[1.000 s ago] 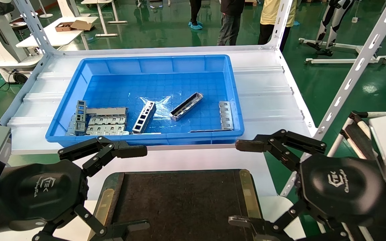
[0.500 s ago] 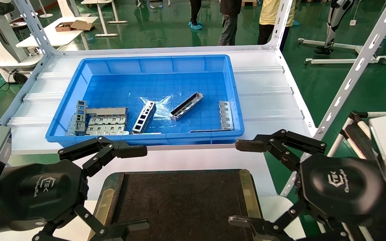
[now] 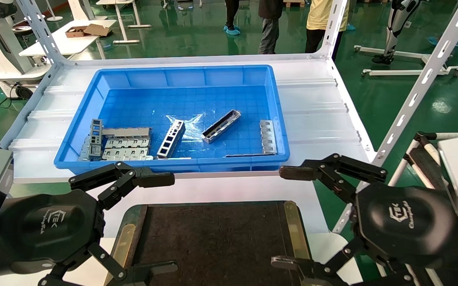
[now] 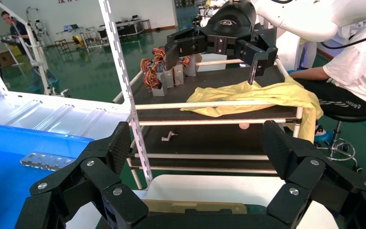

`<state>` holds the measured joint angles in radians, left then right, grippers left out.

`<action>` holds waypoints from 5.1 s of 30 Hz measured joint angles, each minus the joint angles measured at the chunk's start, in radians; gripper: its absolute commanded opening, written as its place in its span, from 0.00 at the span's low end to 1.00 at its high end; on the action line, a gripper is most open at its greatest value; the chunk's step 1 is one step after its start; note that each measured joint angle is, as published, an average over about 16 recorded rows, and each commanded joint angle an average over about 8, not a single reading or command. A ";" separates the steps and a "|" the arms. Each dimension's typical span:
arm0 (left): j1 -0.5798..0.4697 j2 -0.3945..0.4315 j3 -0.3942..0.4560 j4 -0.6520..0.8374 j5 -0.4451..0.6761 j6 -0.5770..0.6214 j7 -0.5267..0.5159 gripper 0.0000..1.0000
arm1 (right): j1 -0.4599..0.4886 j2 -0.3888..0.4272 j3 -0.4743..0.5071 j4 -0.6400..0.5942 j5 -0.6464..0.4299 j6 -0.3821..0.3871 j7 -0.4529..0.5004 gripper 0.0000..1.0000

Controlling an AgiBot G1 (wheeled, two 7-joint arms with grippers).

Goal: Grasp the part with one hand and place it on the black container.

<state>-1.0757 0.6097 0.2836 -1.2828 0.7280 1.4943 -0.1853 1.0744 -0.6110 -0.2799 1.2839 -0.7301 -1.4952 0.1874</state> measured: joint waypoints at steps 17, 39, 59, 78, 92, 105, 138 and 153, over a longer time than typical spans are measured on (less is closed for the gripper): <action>-0.020 0.022 0.009 0.002 0.044 -0.061 -0.004 1.00 | 0.000 0.000 -0.001 -0.001 0.000 0.000 0.000 1.00; -0.212 0.232 0.148 0.080 0.379 -0.374 -0.130 1.00 | 0.001 0.001 -0.002 -0.001 0.001 0.000 -0.001 1.00; -0.463 0.630 0.291 0.605 0.681 -0.703 -0.125 1.00 | 0.001 0.001 -0.004 -0.001 0.002 0.001 -0.002 1.00; -0.532 0.746 0.364 0.910 0.686 -0.807 -0.039 0.17 | 0.002 0.002 -0.005 -0.001 0.003 0.002 -0.003 0.05; -0.518 0.748 0.434 0.937 0.633 -0.860 -0.038 0.00 | 0.002 0.002 -0.006 -0.001 0.004 0.002 -0.003 0.00; -0.517 0.748 0.486 0.958 0.579 -0.882 -0.038 0.00 | 0.002 0.003 -0.007 -0.001 0.004 0.002 -0.004 0.00; -0.498 0.575 0.404 0.770 0.298 -0.604 0.123 0.00 | 0.002 0.003 -0.009 -0.001 0.006 0.003 -0.005 0.00; -0.323 0.309 0.370 0.282 0.197 -0.471 -0.011 0.00 | 0.003 0.004 -0.010 -0.001 0.007 0.004 -0.005 0.00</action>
<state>-1.3983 0.9187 0.6532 -1.0009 0.9253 1.0237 -0.1966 1.0771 -0.6072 -0.2900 1.2828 -0.7235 -1.4915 0.1821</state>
